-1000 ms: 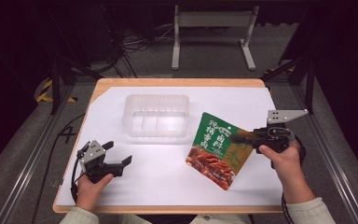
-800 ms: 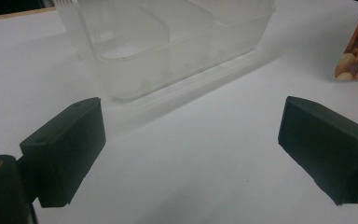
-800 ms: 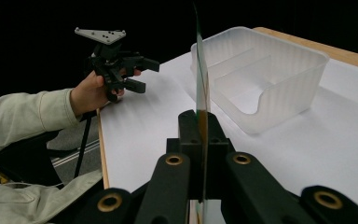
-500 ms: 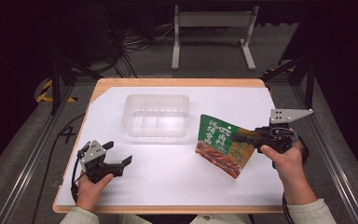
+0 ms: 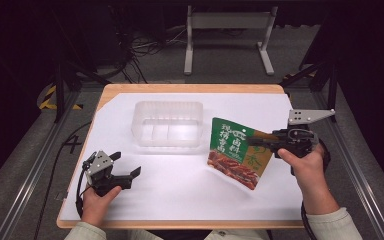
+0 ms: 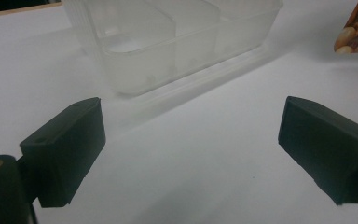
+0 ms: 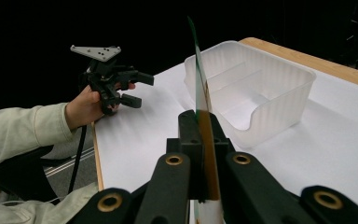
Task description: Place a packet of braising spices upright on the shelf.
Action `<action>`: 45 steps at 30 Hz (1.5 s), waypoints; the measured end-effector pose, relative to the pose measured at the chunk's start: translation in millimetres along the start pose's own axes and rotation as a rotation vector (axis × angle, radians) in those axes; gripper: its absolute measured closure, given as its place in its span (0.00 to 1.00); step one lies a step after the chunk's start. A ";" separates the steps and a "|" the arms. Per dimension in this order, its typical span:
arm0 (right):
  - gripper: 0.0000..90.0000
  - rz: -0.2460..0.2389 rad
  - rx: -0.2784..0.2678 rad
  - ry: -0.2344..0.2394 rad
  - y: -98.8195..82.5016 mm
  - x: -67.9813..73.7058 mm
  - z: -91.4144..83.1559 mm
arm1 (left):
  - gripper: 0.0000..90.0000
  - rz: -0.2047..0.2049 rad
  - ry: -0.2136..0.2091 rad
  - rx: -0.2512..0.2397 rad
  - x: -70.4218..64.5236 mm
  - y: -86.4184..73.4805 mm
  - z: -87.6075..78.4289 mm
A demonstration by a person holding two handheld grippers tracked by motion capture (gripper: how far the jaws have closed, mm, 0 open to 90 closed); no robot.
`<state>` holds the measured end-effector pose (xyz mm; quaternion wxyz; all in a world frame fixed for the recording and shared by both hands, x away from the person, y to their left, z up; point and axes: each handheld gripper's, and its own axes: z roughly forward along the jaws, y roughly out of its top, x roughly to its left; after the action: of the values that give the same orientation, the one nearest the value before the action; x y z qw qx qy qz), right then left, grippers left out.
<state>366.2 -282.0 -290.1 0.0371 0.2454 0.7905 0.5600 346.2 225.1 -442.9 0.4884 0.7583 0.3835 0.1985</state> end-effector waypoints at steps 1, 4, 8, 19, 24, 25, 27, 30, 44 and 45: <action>1.00 0.002 0.001 -0.002 1.7 0.1 0.4 | 0.09 0.000 0.000 -0.001 0.0 0.0 -0.1; 1.00 0.012 0.003 -0.012 6.3 0.3 0.6 | 0.09 0.000 0.000 -0.001 0.0 0.0 -0.1; 1.00 0.021 0.002 -0.028 13.9 0.2 0.4 | 0.09 0.002 0.000 -0.002 -0.1 0.0 0.0; 1.00 0.076 -0.019 -0.032 31.8 -5.9 0.8 | 0.09 0.003 -0.001 0.002 -0.1 -0.1 0.5; 1.00 0.083 -0.024 -0.038 38.6 -7.2 1.1 | 0.09 0.001 -0.002 0.001 0.2 -0.2 0.5; 1.00 0.083 -0.025 -0.039 39.8 -7.2 1.3 | 0.09 0.001 -0.002 0.002 0.1 -0.3 0.6; 1.00 0.084 -0.027 -0.043 44.0 -7.5 2.0 | 0.09 0.004 0.000 0.004 0.3 -0.1 0.6; 1.00 0.087 -0.034 -0.044 49.2 -8.9 3.3 | 0.09 0.003 0.001 0.004 0.2 -0.1 0.6; 1.00 0.084 -0.042 -0.057 78.7 -10.3 17.0 | 0.08 -0.010 0.007 -0.010 1.4 -2.9 -5.2; 1.00 0.085 -0.045 -0.057 82.4 -10.6 19.0 | 0.08 -0.011 0.009 -0.009 1.8 -3.3 -6.7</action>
<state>410.3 -249.3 -225.0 0.0415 0.2937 0.7652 0.5714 341.5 231.2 -443.0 0.4911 0.7532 0.3887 0.2009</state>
